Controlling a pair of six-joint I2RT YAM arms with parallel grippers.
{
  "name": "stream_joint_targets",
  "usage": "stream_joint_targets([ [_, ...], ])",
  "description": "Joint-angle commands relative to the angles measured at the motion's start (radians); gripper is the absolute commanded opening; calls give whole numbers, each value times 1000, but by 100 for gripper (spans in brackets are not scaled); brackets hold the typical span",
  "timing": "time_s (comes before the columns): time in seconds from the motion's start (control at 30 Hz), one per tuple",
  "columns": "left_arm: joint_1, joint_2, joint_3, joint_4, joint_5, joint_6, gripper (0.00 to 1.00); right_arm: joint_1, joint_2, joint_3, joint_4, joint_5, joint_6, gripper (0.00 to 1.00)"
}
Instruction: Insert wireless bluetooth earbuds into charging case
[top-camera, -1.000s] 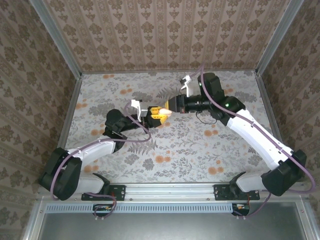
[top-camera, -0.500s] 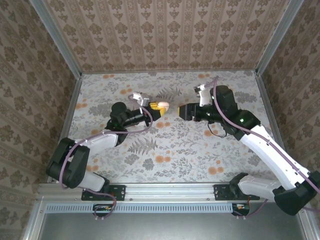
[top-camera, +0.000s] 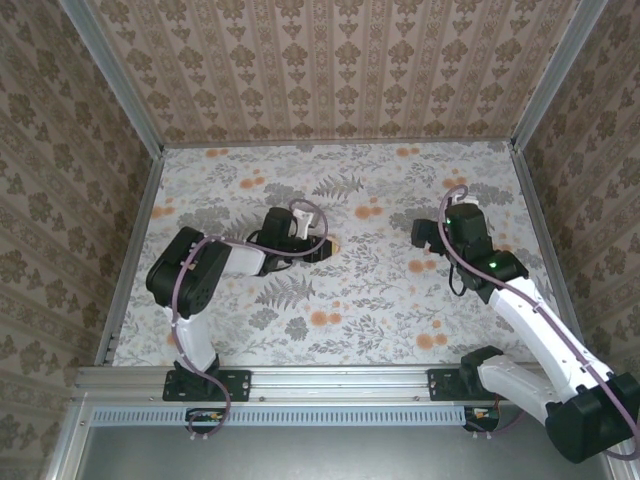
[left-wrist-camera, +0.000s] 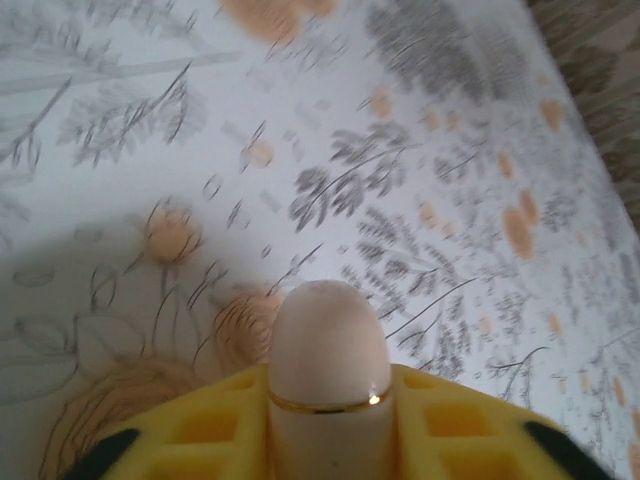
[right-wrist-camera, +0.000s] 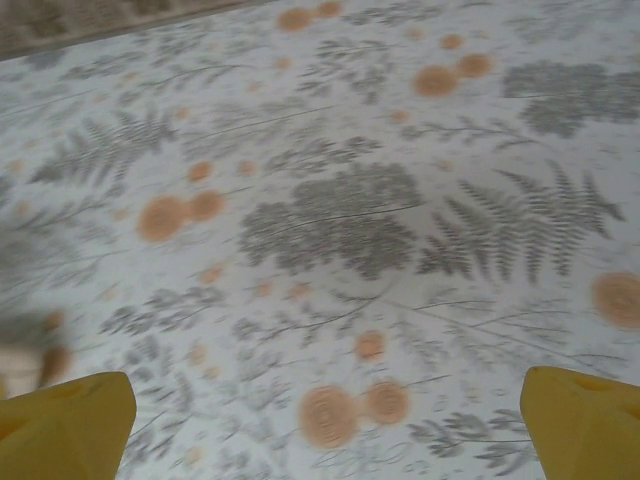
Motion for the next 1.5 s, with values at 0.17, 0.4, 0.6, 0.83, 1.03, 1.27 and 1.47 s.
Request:
stream_joint_targets([
  [0.17,-19,-175,139,-465,-215,211,100,-85,45,-141,266,91,-152,100],
  [0.4,110,-417,156,-684,-413,413,100,-133,87,-315,610,152,-276,100],
  [0.6,351,-592,-38,-519,-586,517,100,-199,160,-449,935,111,-266,100],
  [0.83,483,-685,-321,-235,-658,554,100,-237,273,-507,1173,16,-275,100],
  [1.03,490,-726,-551,175,-652,562,100,-245,457,-476,1345,-89,-319,100],
  [1.27,521,-451,-542,520,-539,565,100,-243,564,-430,1346,-38,-302,100],
  [1.47,536,-327,-418,405,-570,538,100,-241,558,-425,1334,-38,-305,100],
])
